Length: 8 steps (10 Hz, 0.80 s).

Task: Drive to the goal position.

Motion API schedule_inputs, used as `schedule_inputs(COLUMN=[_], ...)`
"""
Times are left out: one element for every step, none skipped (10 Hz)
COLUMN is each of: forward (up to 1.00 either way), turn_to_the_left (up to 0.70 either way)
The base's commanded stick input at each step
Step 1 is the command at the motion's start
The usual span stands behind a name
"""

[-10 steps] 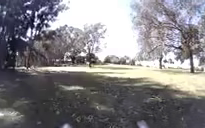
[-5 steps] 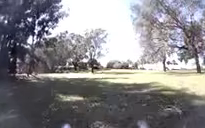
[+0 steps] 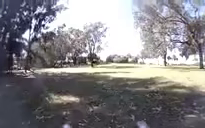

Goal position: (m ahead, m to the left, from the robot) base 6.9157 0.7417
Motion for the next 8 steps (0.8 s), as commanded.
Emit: schedule_inputs(forward=[1.0, 1.0, 1.0, 1.0, 1.0, 1.0, 1.0, 1.0], turn_to_the_left=[0.0, 0.0, 0.0, 0.0, 0.0, 0.0, 0.0, 0.0])
